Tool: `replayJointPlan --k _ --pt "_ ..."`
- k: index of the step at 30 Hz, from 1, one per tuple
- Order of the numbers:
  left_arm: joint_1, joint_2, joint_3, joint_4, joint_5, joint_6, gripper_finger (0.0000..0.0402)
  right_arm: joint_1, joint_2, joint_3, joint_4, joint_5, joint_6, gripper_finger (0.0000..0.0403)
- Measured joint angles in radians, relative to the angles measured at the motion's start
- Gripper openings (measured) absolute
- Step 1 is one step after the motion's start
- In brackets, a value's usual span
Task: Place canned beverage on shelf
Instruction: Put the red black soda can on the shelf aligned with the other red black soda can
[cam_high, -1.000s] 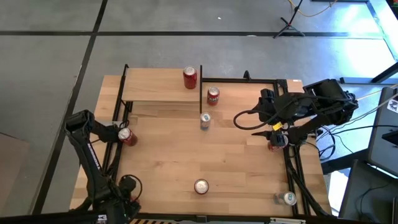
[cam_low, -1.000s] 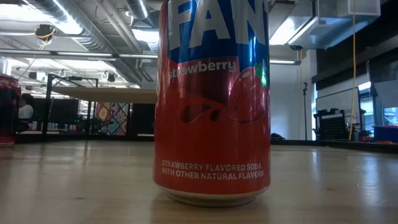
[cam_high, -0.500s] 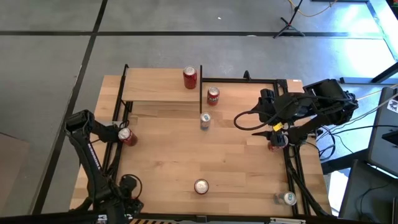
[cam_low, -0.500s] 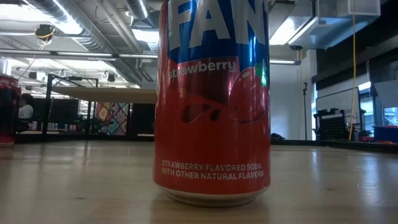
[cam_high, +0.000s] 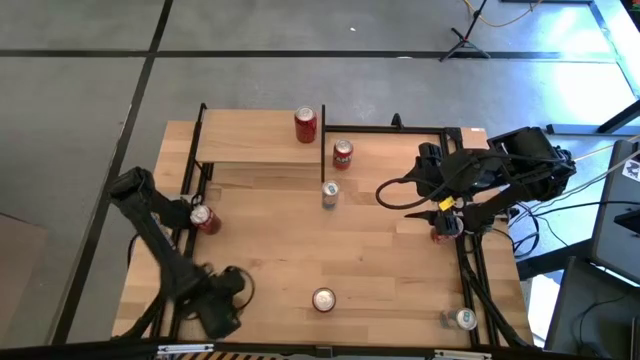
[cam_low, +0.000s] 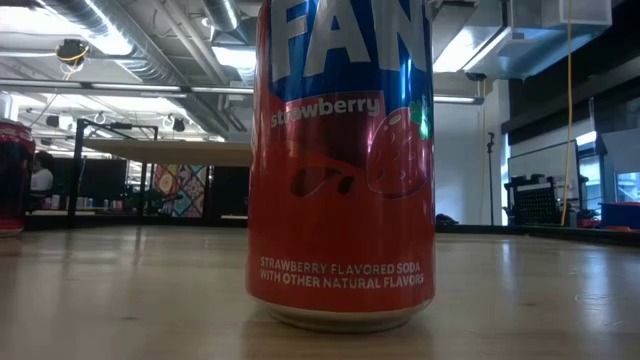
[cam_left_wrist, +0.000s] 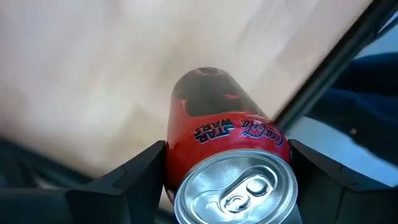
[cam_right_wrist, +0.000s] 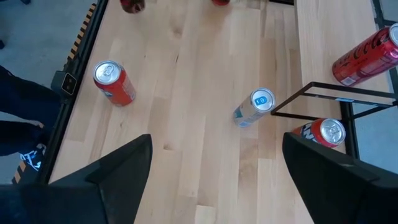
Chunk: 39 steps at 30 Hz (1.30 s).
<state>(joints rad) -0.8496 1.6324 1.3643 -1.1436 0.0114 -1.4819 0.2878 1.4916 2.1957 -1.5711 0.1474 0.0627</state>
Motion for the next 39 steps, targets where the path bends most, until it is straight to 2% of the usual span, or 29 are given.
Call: replayJointPlan --k 7,12,19,25,39 --pt "0.282 -0.029 0.0 -0.061 0.003 0.564 0.0265 0.0 0.022 0.001 0.001 0.004 0.052 0.0348" --pt "0.479 -0.029 0.0 -0.068 -0.011 0.949 0.0266 0.0 0.062 0.001 0.004 0.045 0.084 0.0348" --pt "0.656 -0.017 0.0 -0.064 -0.012 1.343 0.0267 0.0 0.124 0.001 0.007 0.053 0.112 0.0348" --pt "0.709 0.054 0.0 -0.063 0.012 1.489 0.0268 0.0 0.161 0.0 0.006 0.053 0.141 0.0348" --pt "0.711 0.099 0.002 0.009 0.009 1.544 0.0272 0.0 0.163 0.0 0.005 0.106 0.142 0.0348"
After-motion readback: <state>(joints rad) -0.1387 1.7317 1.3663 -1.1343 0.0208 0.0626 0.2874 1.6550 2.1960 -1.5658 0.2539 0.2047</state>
